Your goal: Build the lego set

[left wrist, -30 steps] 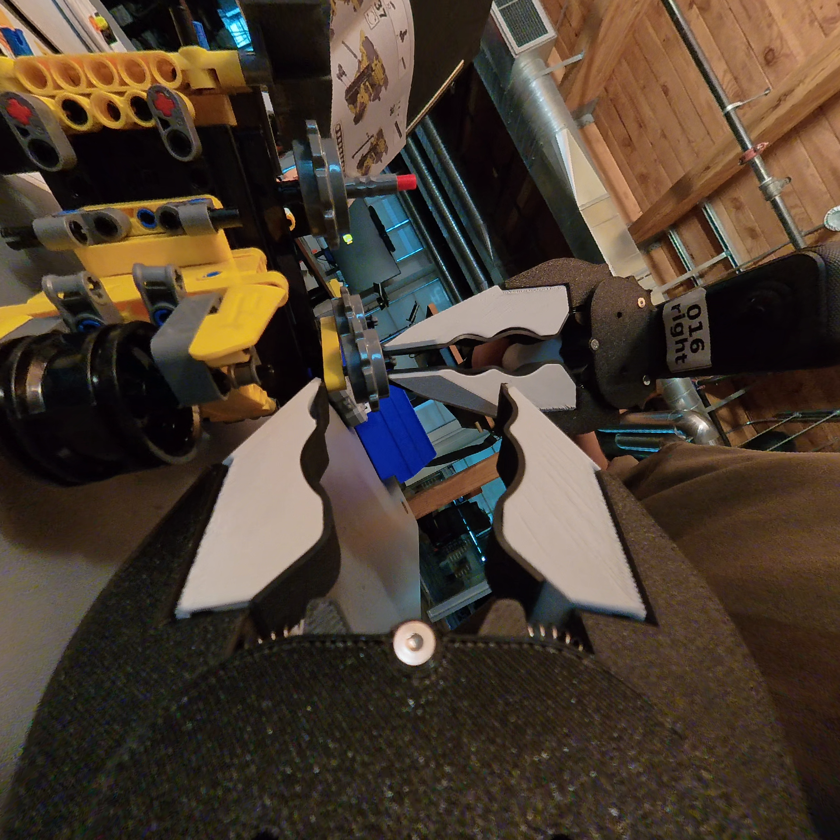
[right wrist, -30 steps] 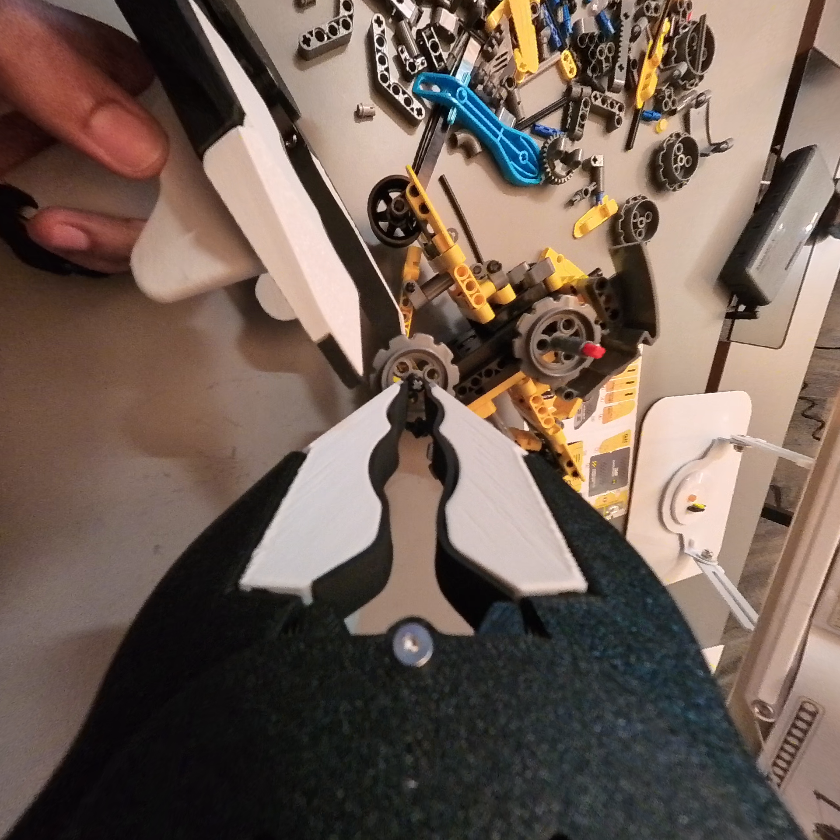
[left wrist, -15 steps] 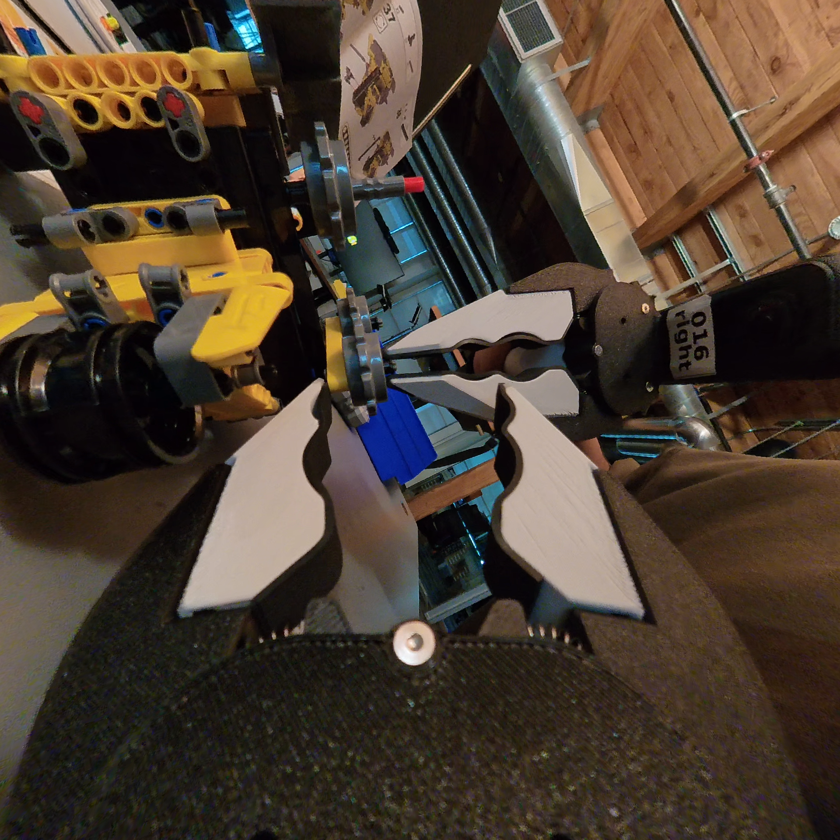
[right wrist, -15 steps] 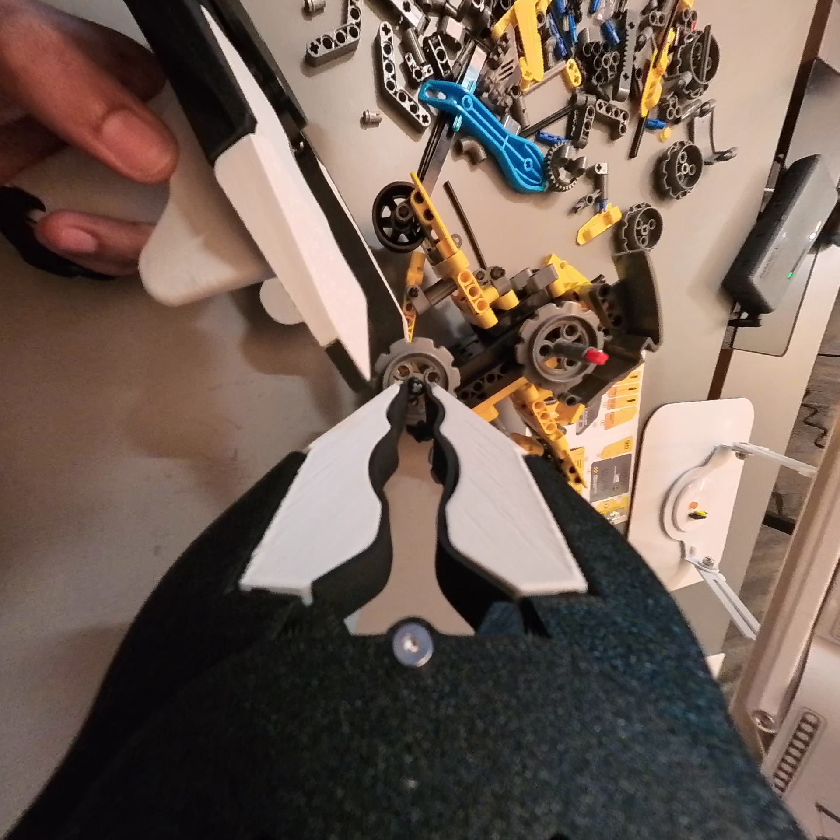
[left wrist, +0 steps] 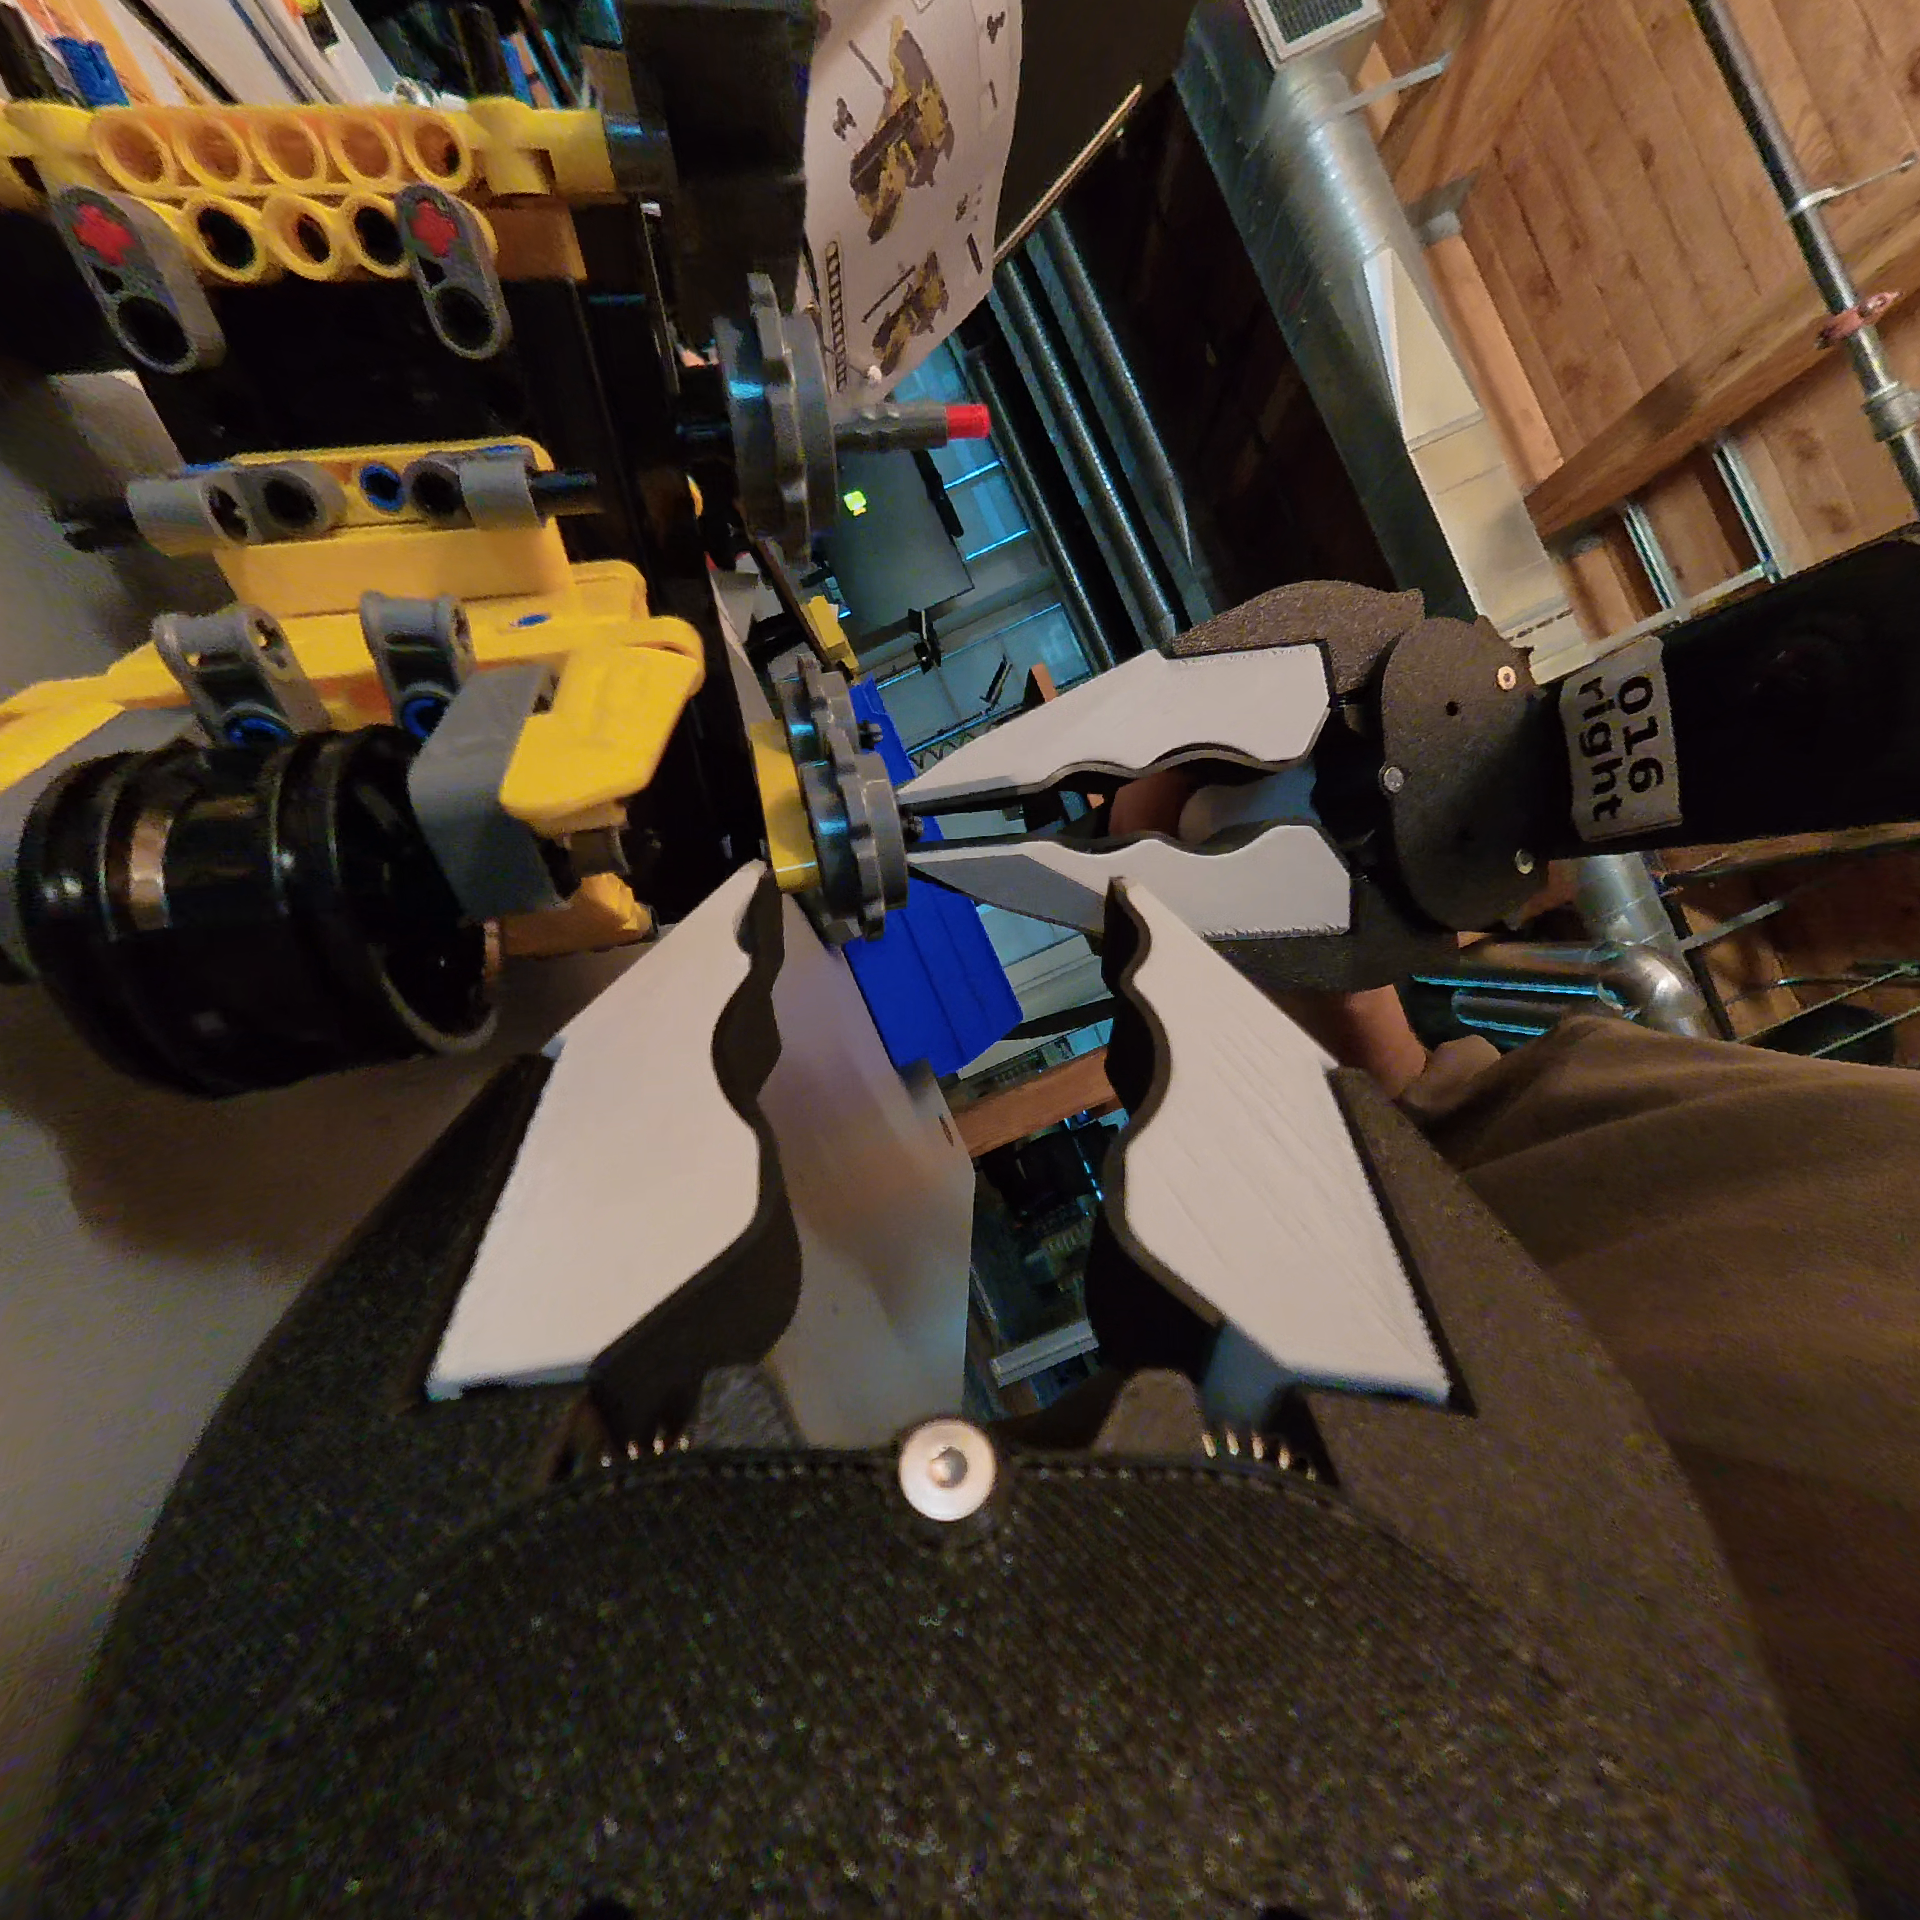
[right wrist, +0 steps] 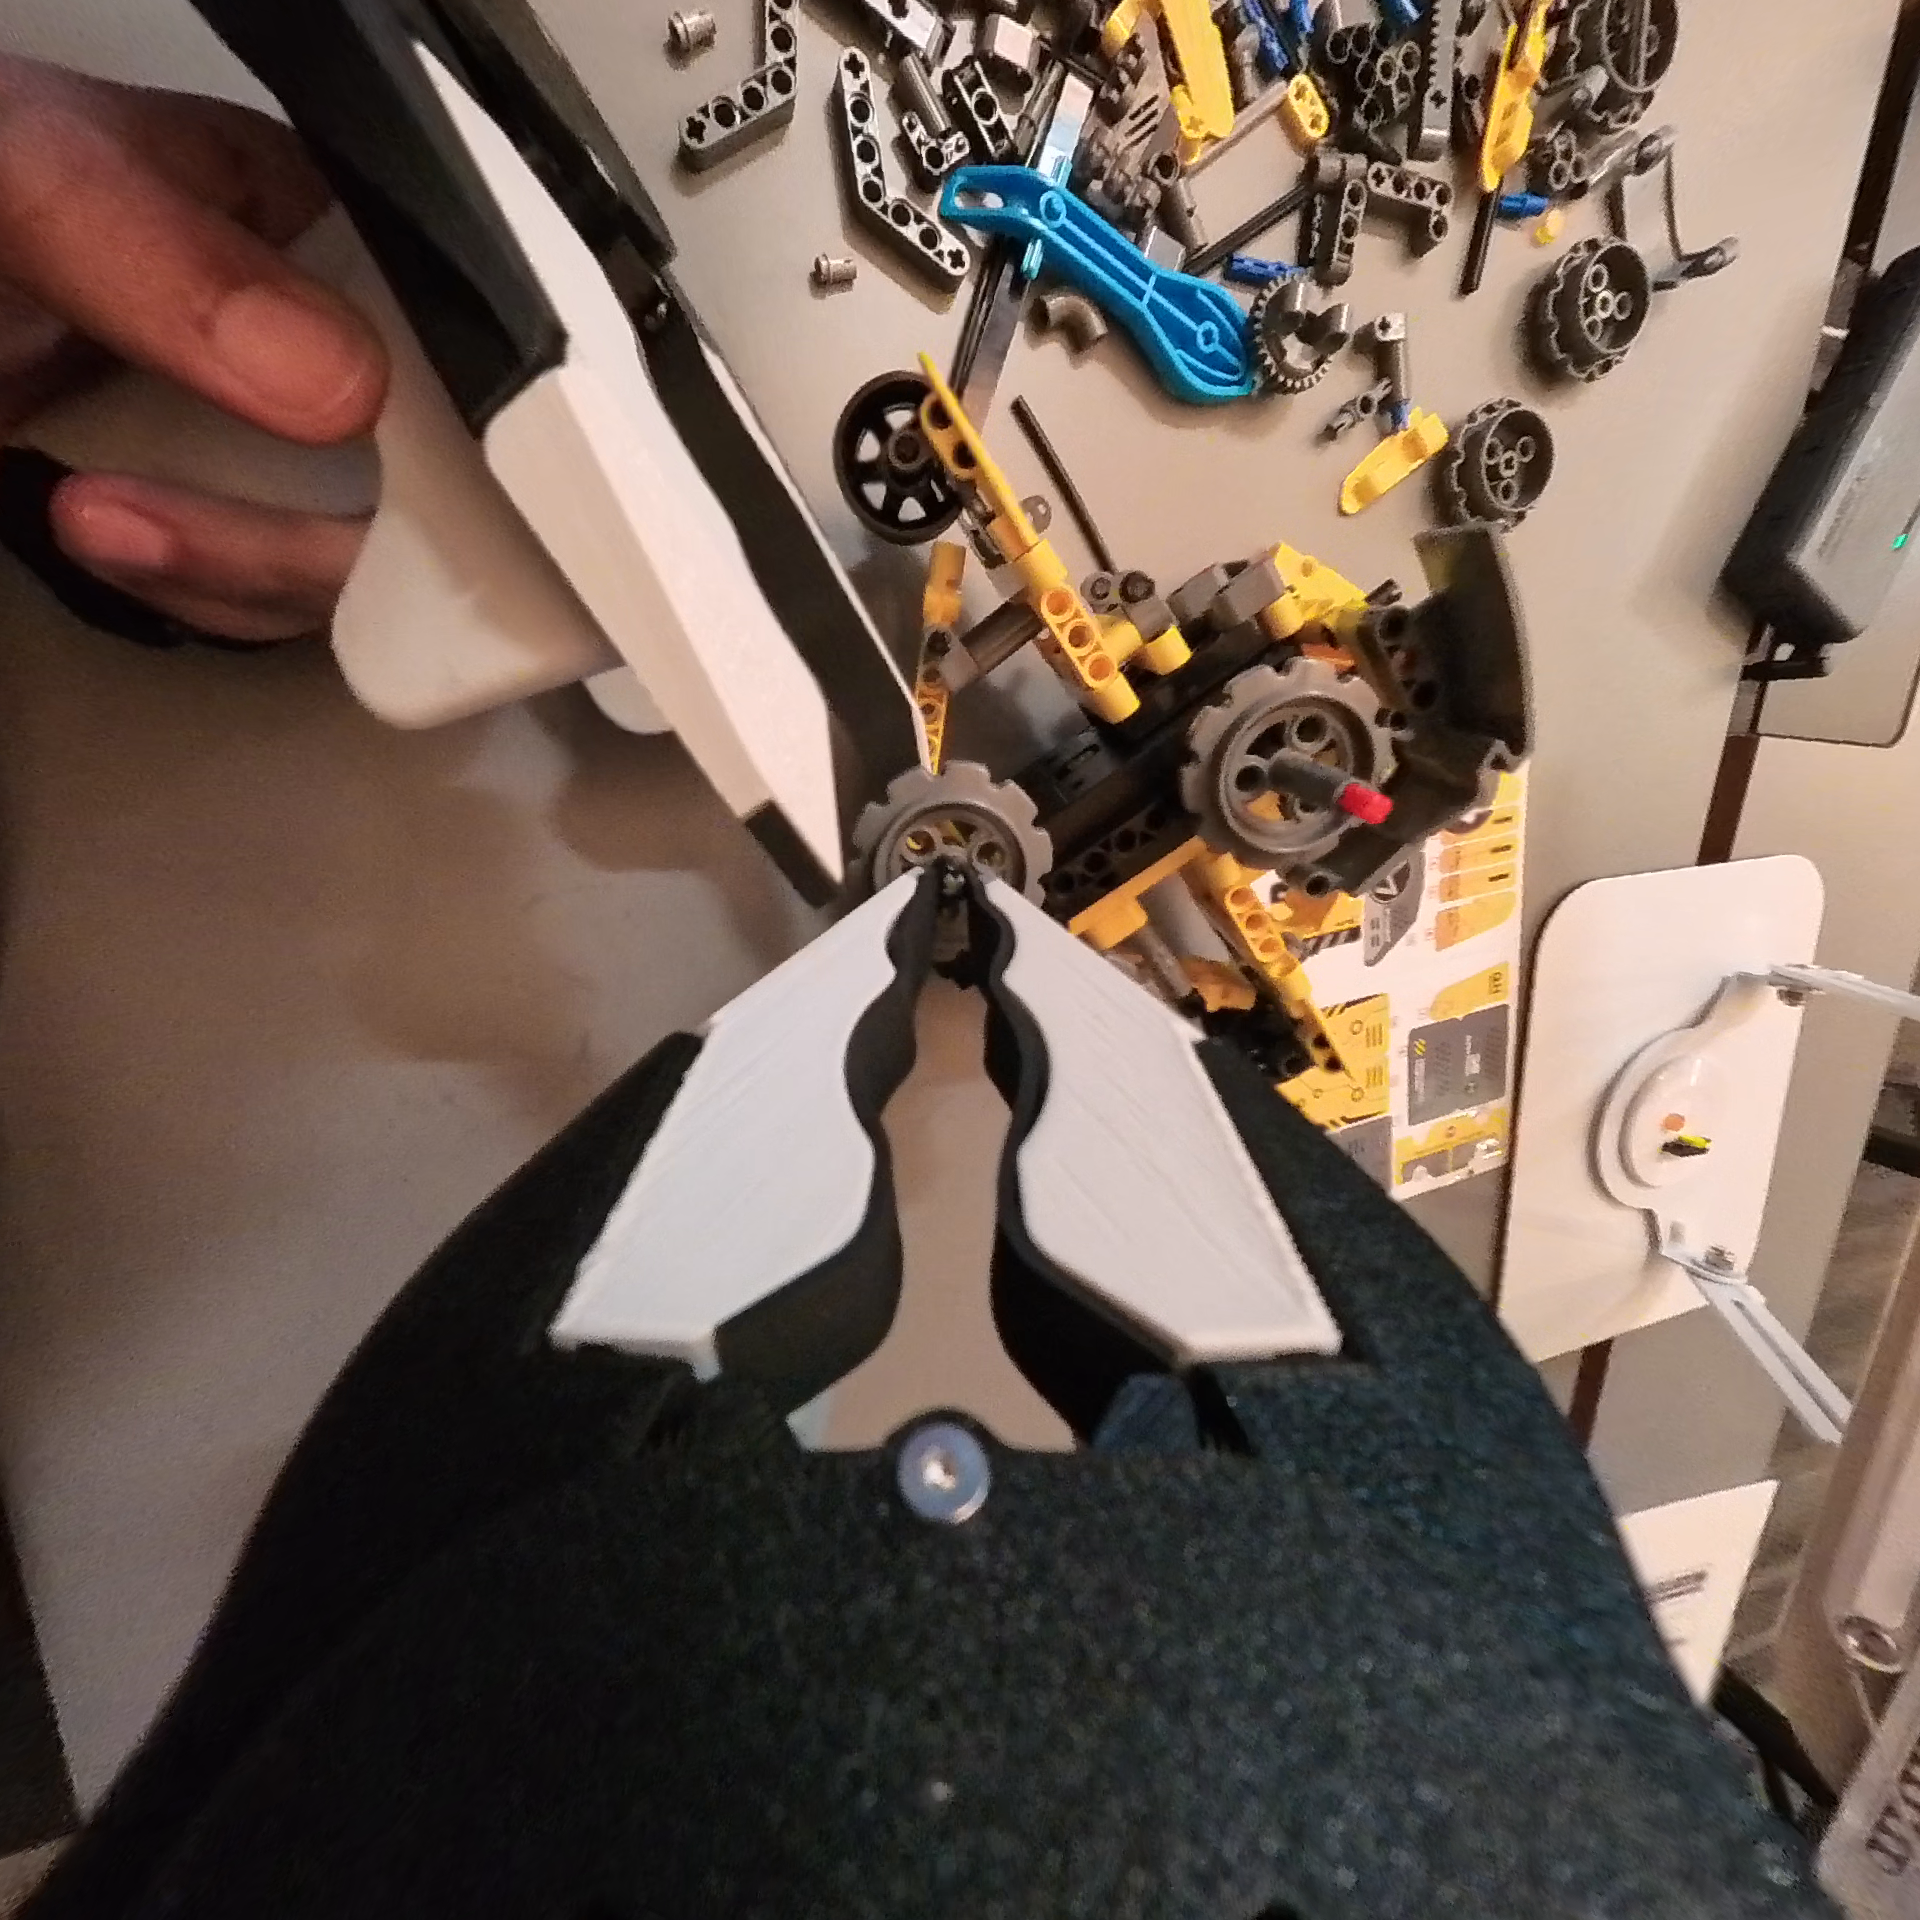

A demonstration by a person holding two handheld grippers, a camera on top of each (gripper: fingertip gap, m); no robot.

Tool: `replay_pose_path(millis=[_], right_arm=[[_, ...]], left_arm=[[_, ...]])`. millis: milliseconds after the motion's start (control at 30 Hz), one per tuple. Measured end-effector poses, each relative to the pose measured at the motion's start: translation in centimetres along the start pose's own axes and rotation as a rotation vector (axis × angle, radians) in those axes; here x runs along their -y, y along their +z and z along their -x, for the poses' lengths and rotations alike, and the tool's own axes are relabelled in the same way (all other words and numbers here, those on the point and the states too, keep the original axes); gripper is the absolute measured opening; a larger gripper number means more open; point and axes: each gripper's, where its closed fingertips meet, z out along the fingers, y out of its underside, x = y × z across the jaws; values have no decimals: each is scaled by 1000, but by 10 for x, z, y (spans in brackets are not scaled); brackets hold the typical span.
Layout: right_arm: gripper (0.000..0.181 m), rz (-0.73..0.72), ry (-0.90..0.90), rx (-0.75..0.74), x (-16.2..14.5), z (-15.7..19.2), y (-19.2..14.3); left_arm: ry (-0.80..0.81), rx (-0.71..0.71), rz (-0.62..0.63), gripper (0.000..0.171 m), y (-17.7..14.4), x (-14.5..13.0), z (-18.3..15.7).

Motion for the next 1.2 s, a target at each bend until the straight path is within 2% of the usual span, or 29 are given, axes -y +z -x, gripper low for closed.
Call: replay_pose_path(millis=[567, 833, 933, 1033, 1200], right_arm=[[4, -5, 57, 50, 2, 2, 3], [5, -22, 27, 22, 2, 1, 2], [5, -78, 36, 0, 1, 0, 0], [10, -159, 59, -55, 1, -4, -13], [18, -351, 158, -165, -7, -14, -58]], left_arm=[[22, 50, 2, 57, 0, 0, 2], [55, 61, 13, 56, 0, -2, 5], [99, 102, 15, 49, 0, -3, 9], [170, 123, -2, 55, -3, 0, 7], [295, 188, 6, 63, -9, -3, 4]])
